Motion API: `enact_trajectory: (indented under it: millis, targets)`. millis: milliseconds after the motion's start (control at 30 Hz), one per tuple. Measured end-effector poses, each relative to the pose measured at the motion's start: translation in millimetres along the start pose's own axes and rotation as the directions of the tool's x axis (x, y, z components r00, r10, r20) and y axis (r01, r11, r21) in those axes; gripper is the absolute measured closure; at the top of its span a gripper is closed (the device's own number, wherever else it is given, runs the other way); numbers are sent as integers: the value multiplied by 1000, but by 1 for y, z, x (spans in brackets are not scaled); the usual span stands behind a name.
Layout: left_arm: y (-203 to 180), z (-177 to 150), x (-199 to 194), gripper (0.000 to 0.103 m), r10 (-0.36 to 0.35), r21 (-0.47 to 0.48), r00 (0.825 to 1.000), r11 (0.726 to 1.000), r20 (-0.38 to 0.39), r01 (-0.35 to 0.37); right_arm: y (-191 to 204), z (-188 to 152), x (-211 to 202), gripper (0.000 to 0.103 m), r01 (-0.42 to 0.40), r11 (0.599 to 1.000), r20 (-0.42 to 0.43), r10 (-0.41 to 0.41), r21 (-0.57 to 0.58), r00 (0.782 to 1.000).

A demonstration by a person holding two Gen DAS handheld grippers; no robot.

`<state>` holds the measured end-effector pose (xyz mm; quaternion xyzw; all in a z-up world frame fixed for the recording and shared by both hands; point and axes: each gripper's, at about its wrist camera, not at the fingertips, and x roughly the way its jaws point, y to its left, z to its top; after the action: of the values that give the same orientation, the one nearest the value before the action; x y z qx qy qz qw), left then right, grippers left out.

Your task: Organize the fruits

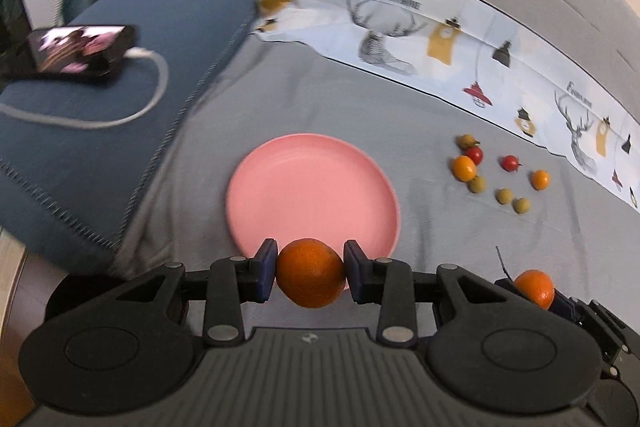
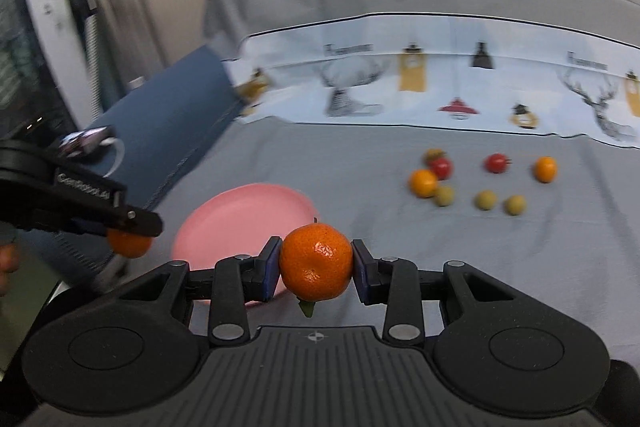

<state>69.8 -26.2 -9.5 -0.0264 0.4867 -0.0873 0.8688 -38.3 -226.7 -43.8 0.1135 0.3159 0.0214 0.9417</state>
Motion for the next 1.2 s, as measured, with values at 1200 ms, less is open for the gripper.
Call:
enact_trajectory:
  millis: [1200]
  targets:
    - [40, -29, -33, 63, -14, -70, 999, 997, 38, 17, 33, -5, -23, 65, 2, 996, 23, 1, -93, 1000]
